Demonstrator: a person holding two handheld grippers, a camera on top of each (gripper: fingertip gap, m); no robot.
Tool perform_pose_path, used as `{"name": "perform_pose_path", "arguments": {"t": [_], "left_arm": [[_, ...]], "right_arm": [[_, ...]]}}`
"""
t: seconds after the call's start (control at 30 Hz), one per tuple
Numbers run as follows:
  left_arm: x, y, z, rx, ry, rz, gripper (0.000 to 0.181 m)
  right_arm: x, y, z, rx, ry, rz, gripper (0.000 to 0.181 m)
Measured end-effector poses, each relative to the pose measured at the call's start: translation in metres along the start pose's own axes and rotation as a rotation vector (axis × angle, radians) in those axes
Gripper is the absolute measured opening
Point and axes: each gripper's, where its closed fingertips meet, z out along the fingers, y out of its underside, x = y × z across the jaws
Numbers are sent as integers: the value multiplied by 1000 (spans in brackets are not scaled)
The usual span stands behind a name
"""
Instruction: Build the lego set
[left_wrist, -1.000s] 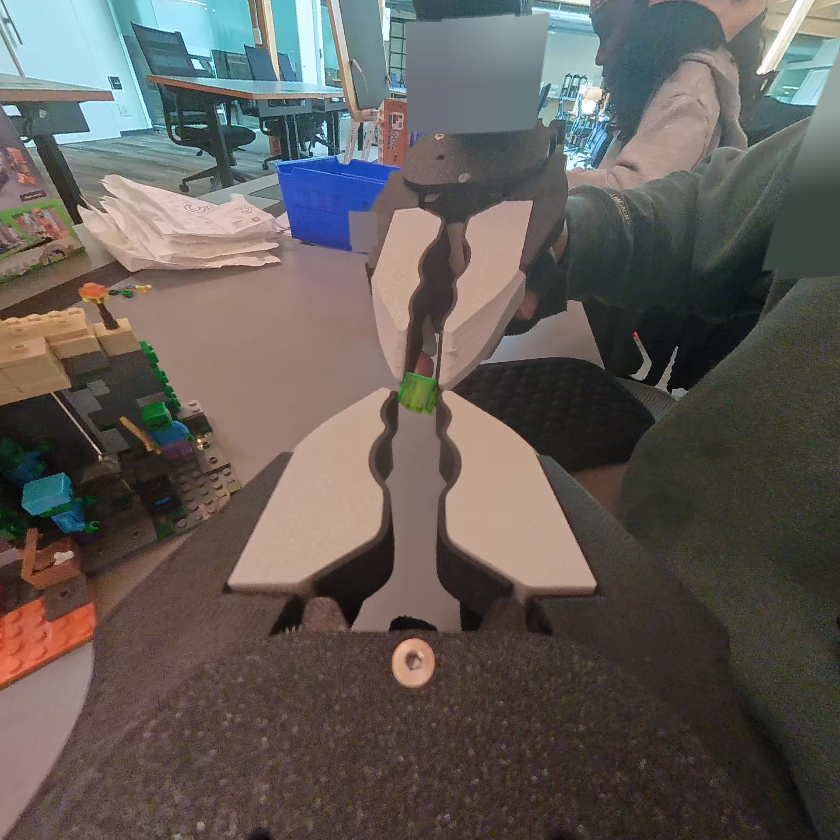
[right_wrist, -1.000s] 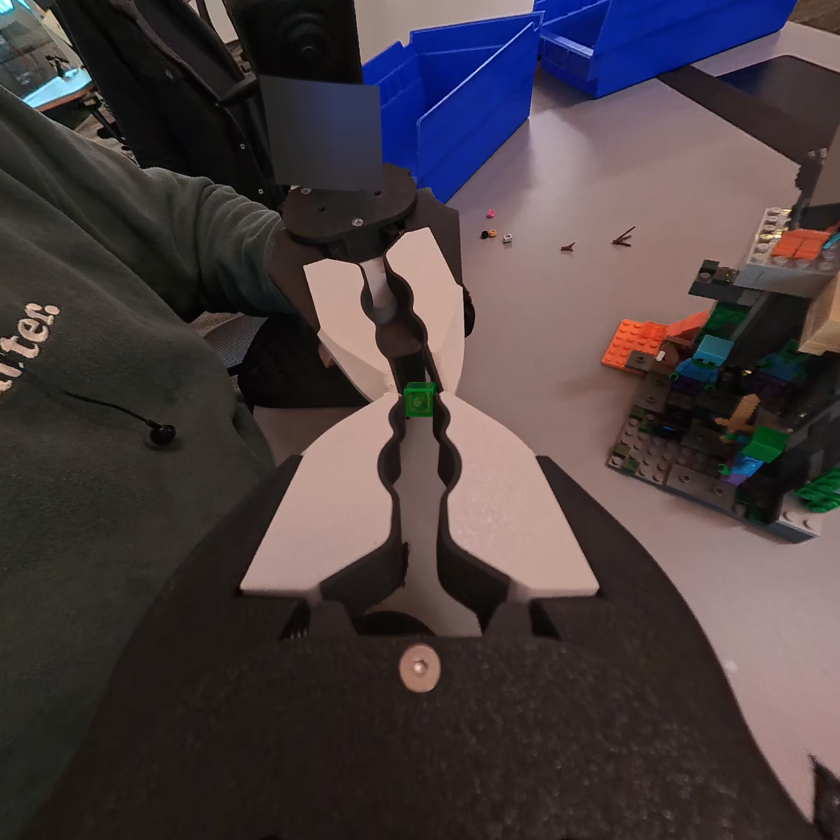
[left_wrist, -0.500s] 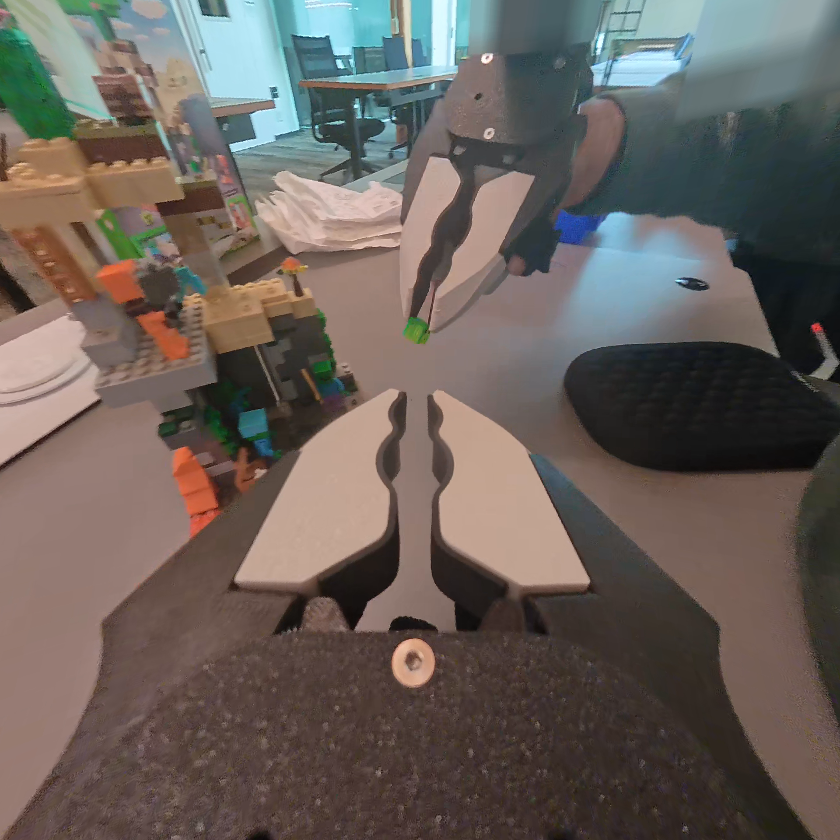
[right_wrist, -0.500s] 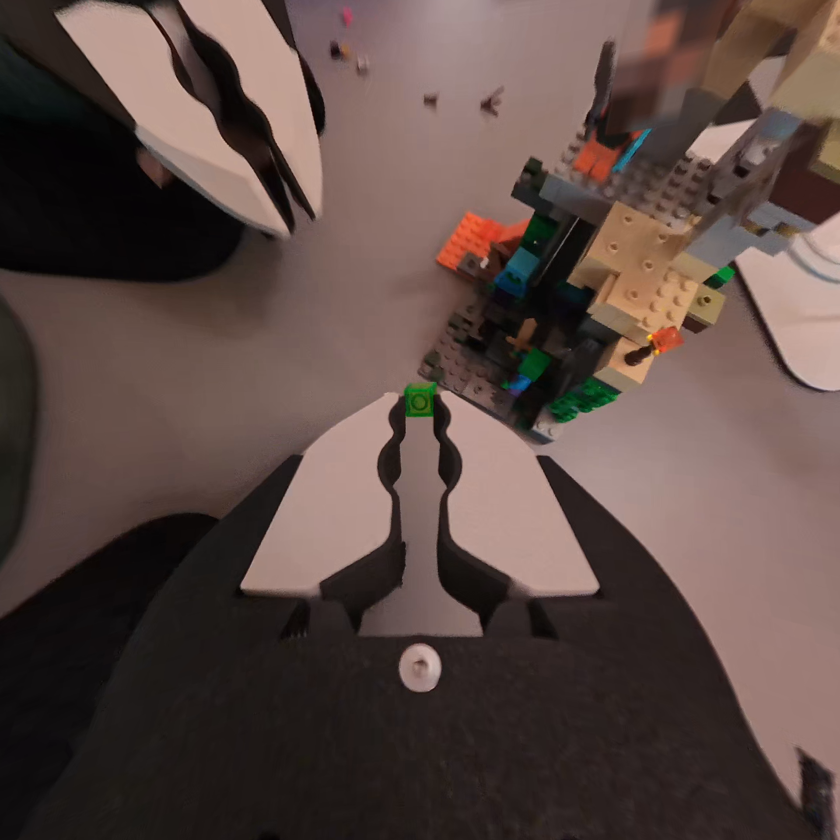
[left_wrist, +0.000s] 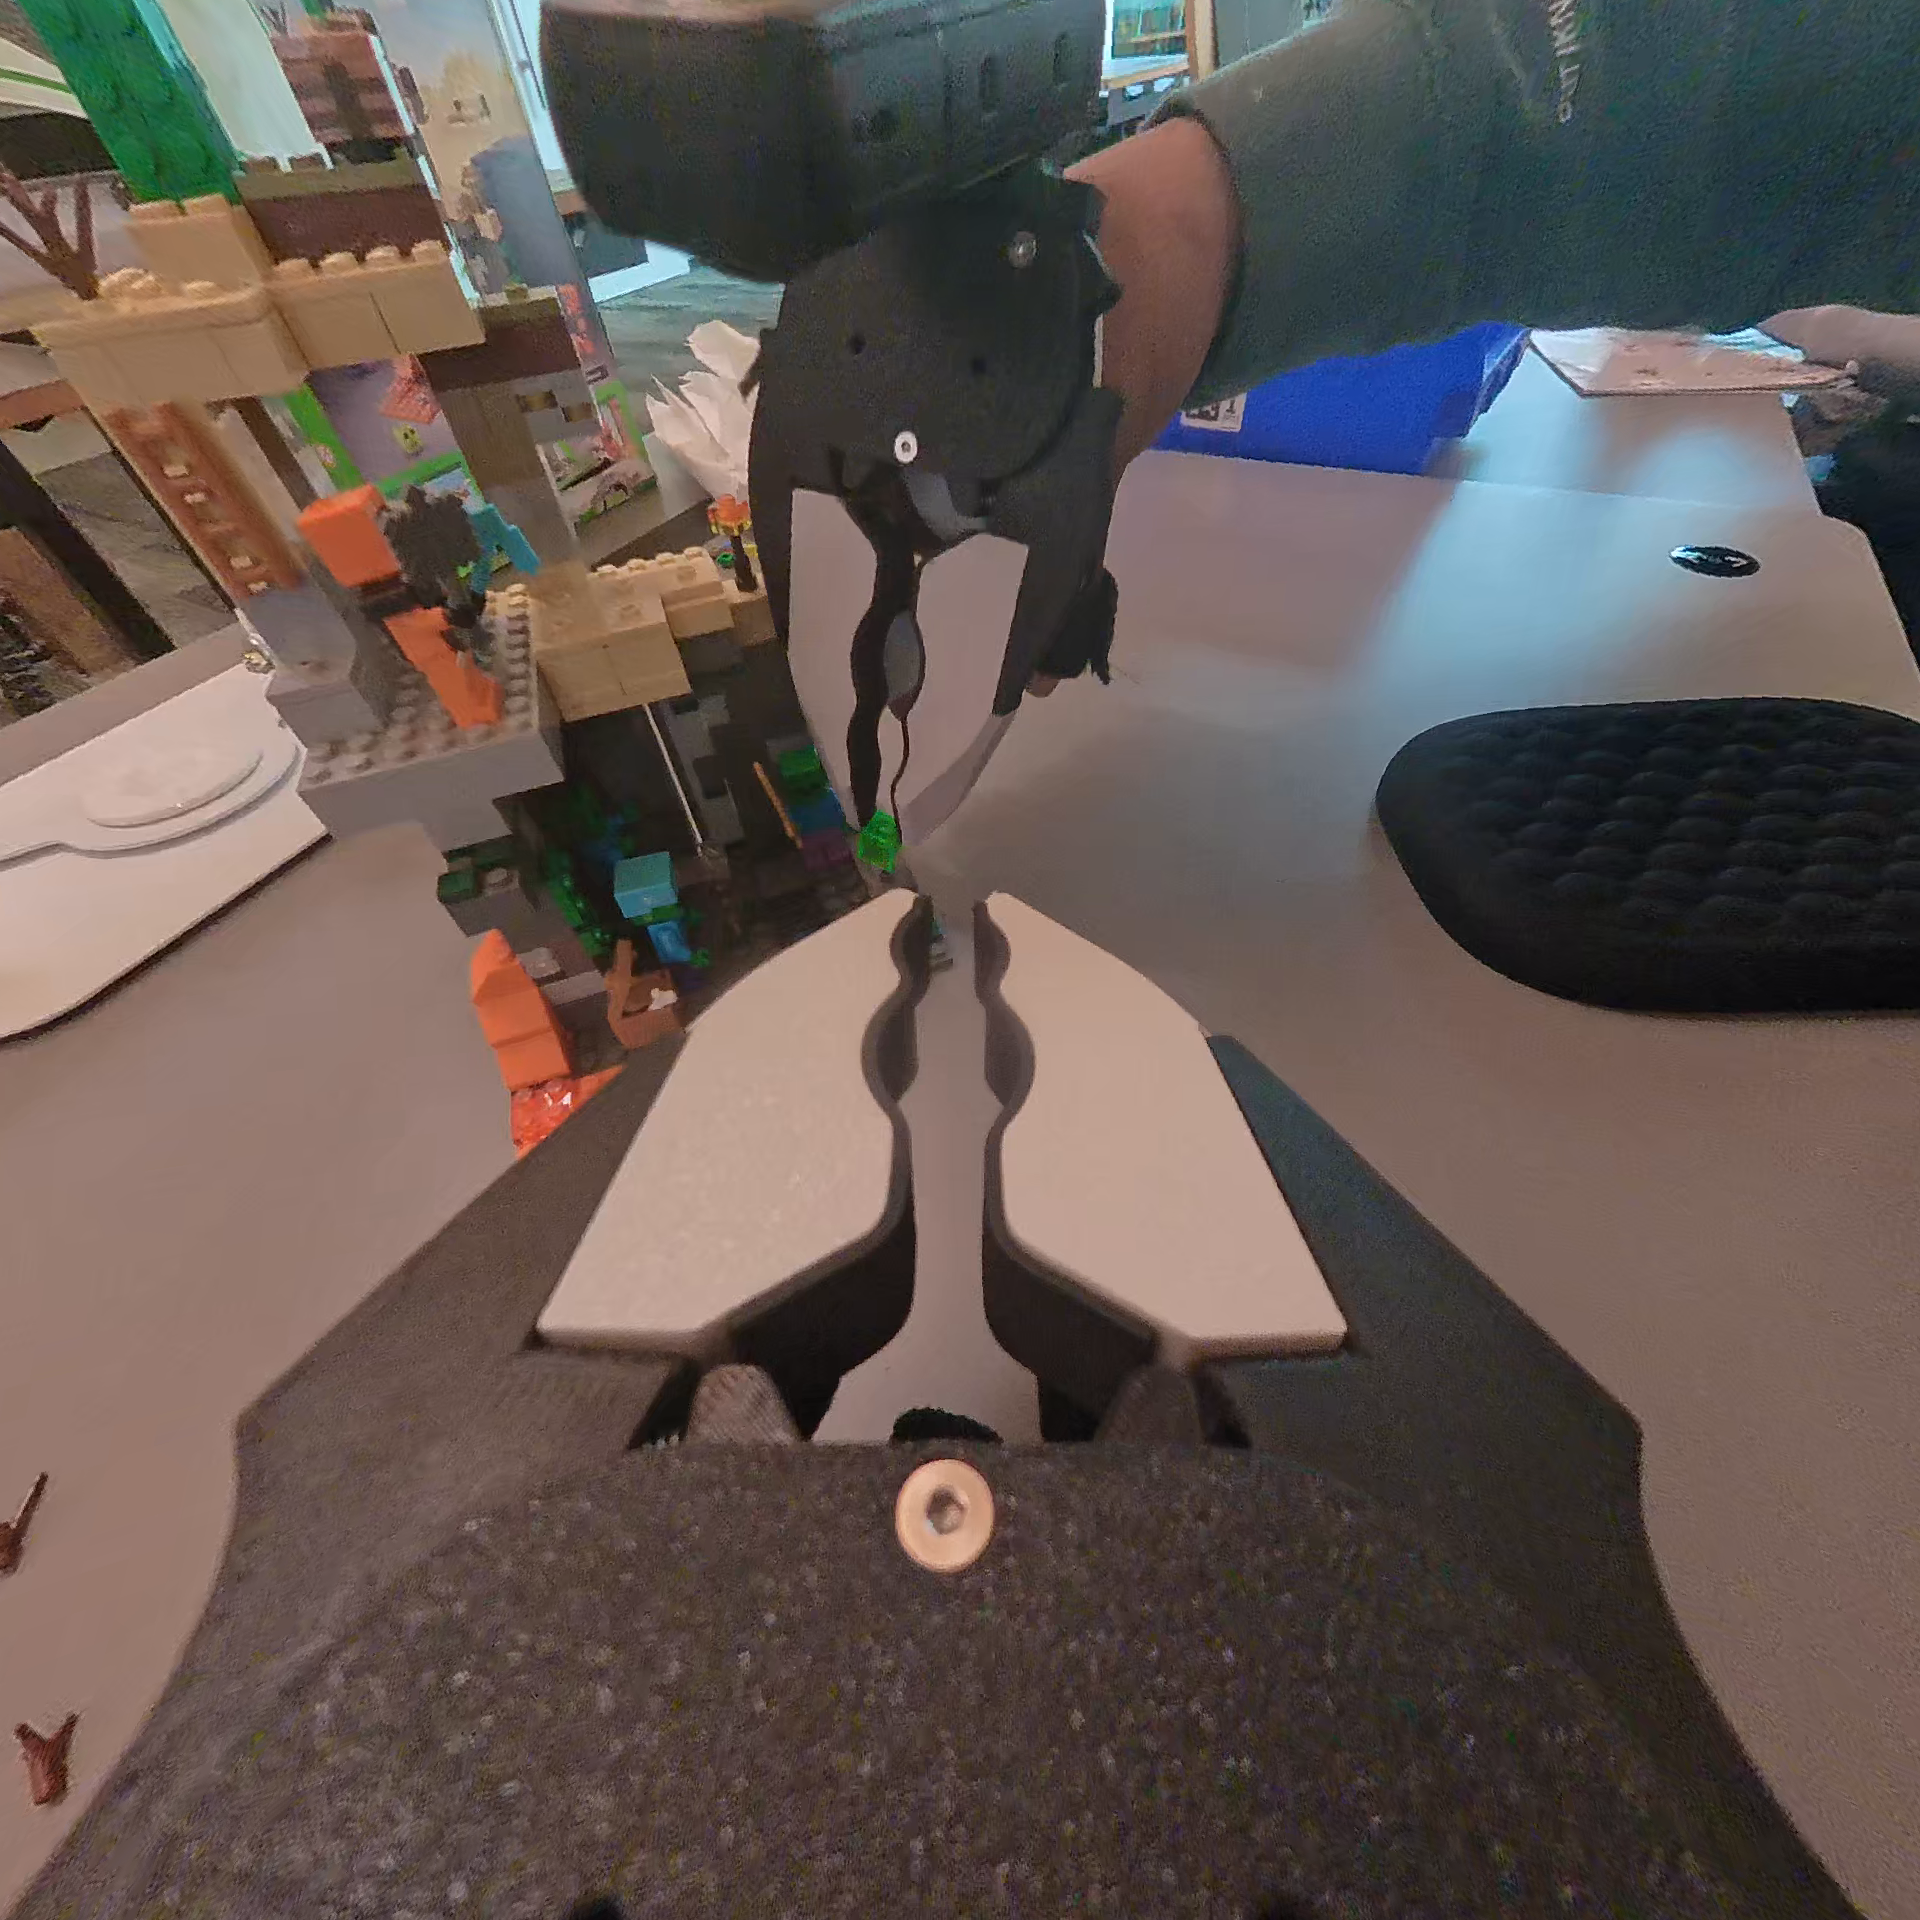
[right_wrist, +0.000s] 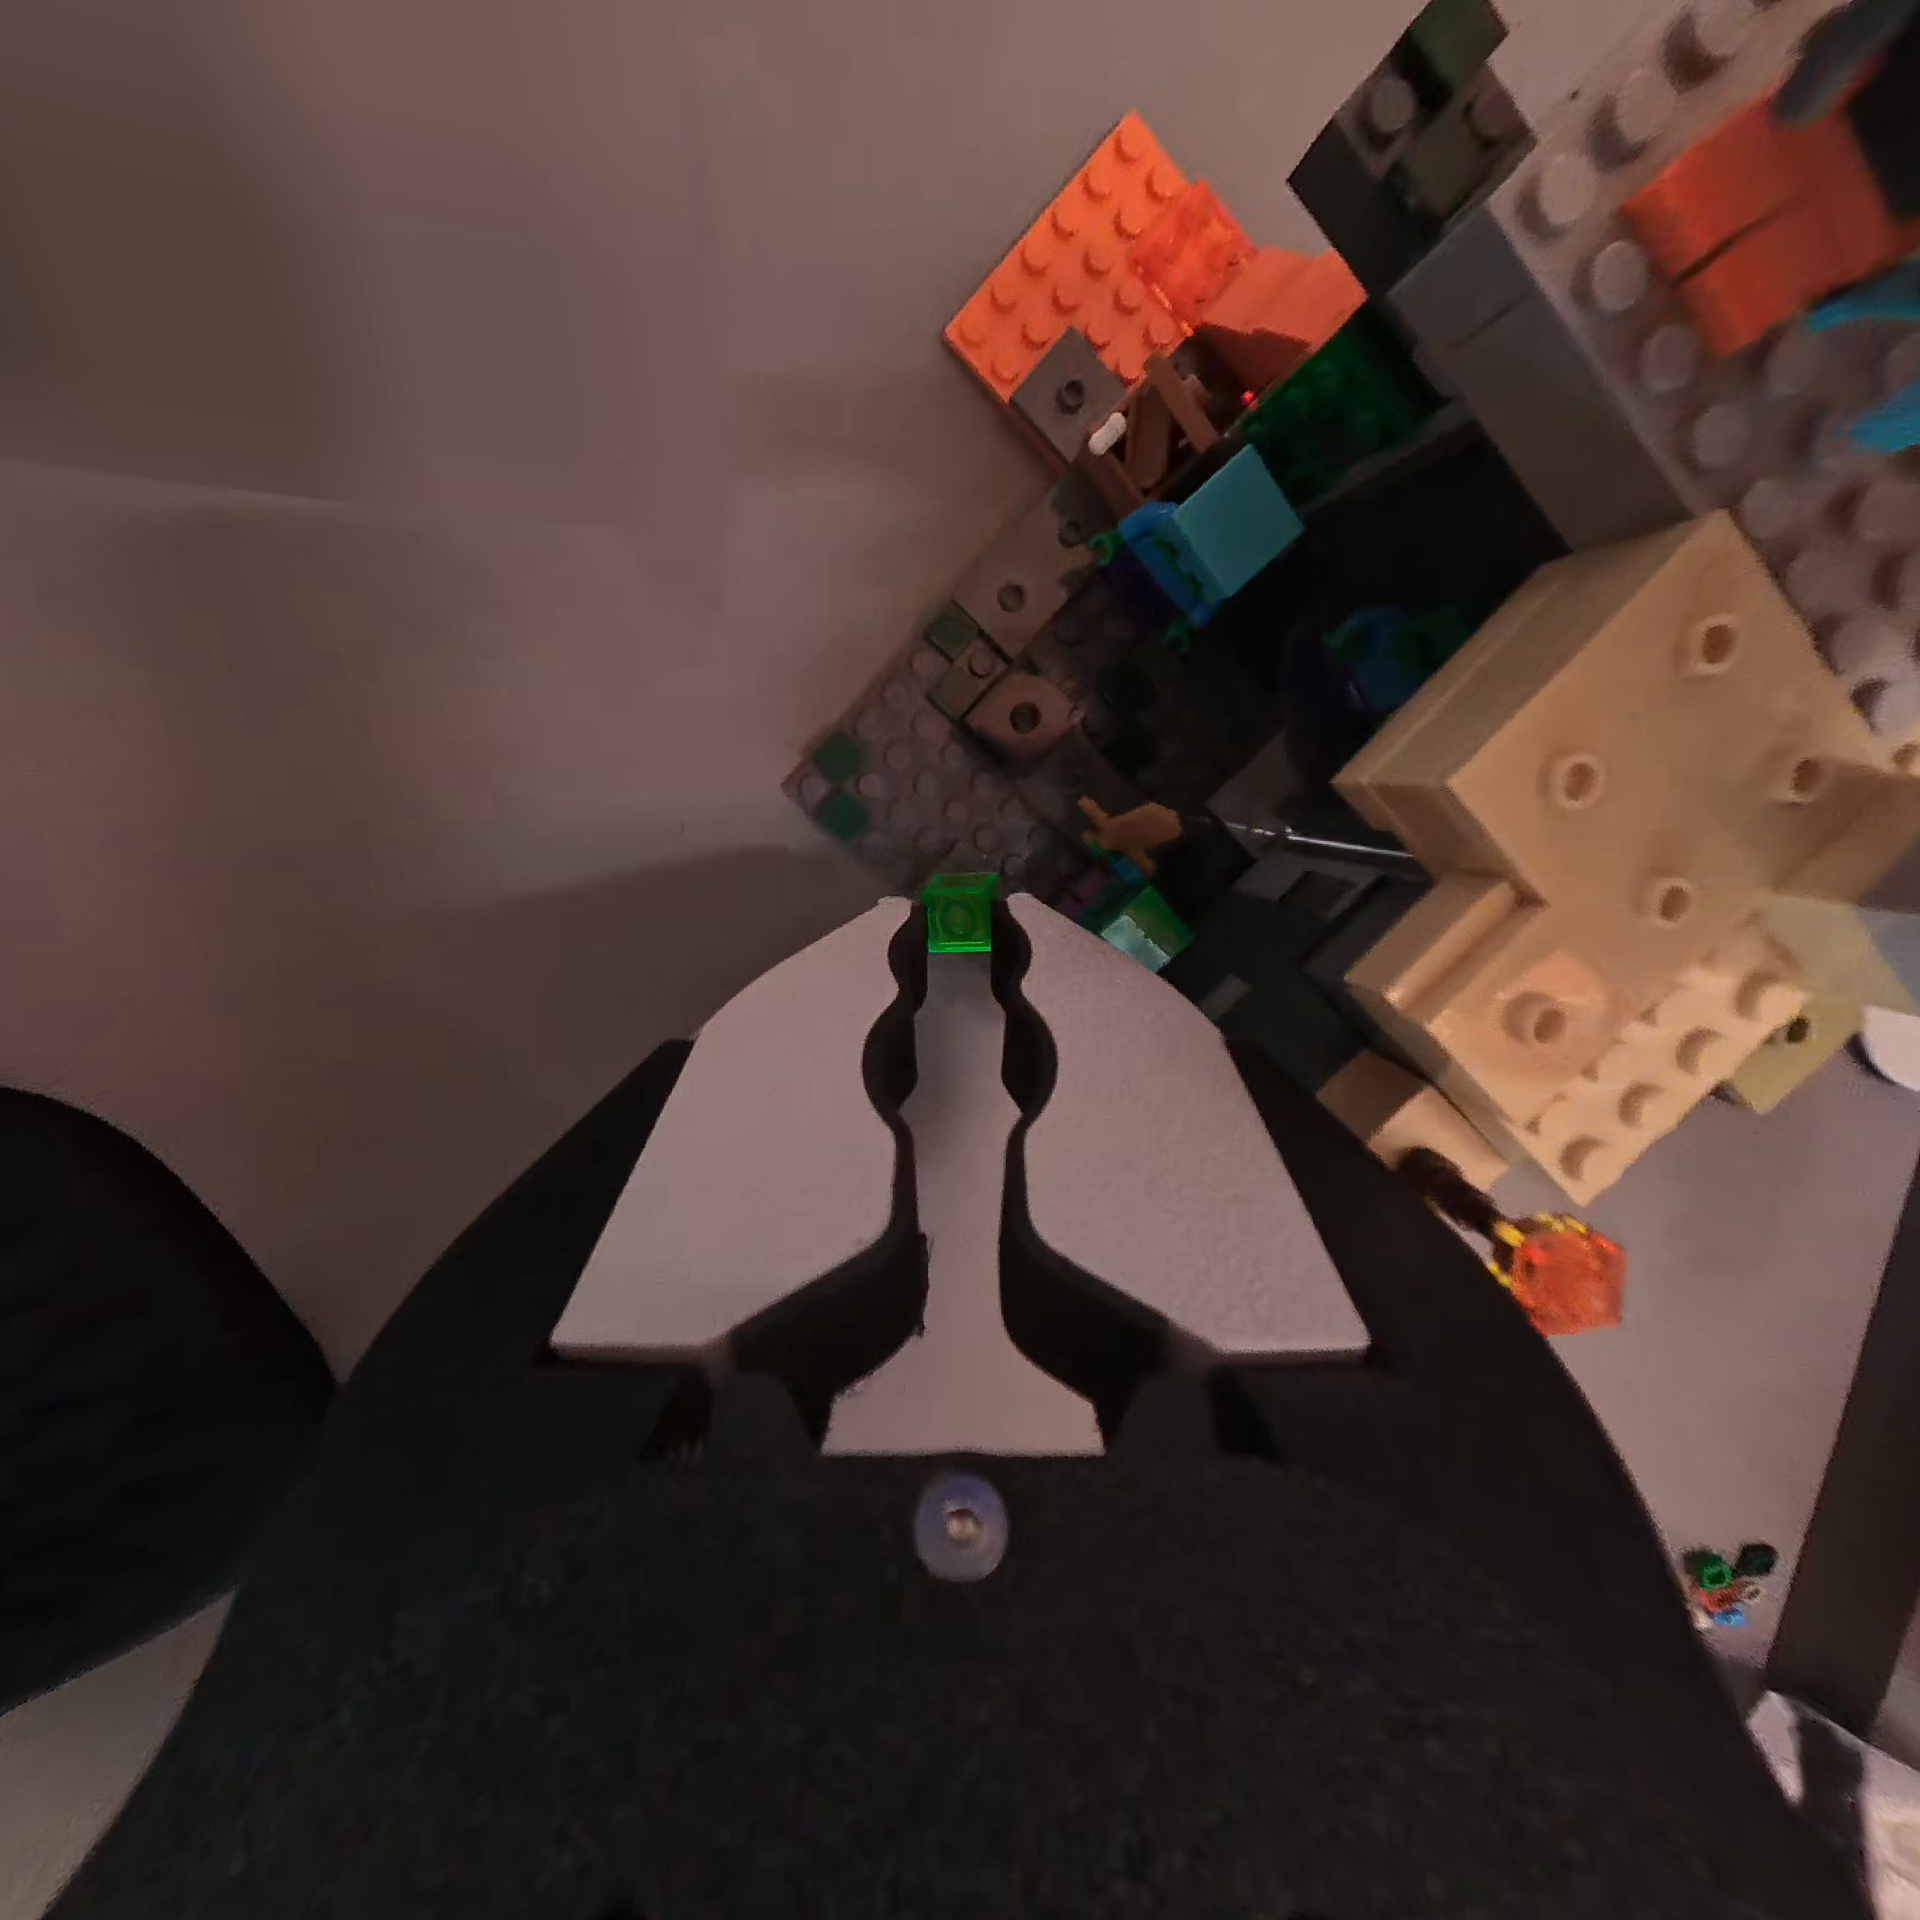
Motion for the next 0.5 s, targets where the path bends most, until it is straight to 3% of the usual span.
{"name": "perform_pose_path", "arguments": {"t": [0.5], "left_arm": [[5,0,0,-5,14,10,7]], "right_arm": [[4,5,8,-42,-53,87,11]]}}
